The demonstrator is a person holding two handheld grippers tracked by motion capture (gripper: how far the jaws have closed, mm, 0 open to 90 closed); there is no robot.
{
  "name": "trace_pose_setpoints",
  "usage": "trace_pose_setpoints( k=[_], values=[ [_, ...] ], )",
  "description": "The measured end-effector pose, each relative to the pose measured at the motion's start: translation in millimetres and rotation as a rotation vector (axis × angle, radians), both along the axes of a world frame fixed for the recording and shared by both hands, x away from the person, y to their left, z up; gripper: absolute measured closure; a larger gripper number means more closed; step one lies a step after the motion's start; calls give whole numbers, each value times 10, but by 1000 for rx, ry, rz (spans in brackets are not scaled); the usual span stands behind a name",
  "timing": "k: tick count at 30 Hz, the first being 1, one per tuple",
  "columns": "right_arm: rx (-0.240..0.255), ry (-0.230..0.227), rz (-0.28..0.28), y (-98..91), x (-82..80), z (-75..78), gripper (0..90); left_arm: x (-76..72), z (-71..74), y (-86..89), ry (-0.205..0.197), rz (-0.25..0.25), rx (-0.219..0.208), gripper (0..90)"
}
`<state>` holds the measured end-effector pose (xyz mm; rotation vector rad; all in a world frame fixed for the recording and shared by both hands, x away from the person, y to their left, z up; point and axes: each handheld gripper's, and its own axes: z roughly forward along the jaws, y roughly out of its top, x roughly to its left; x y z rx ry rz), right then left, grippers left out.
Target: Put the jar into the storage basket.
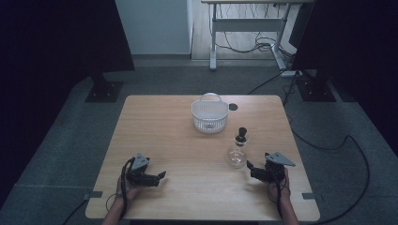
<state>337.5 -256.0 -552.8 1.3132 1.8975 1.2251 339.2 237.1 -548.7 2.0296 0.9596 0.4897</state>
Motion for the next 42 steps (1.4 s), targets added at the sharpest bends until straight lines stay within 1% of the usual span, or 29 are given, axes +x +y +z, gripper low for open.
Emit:
trace_pose_setpoints(
  k=[10,17,31,36,37,42],
  values=[
    [5,-11,-4,-29,-10,1,98,0,0,-3,-1,1,2,46],
    [-9,-18,-3,-9,-22,2,98,2,-1,-2,1,-1,1,47],
    [-15,-38,-1,19,-50,5,106,4,0,4,2,-2,-6,48],
    [4,-42,8,32,-66,39,103,3,0,1,1,-2,-1,48],
    [11,-48,13,38,-76,65,99,3,0,2,1,-2,-3,48],
    [17,-59,16,46,-102,123,87,4,0,2,1,-2,-3,47]
  ],
)
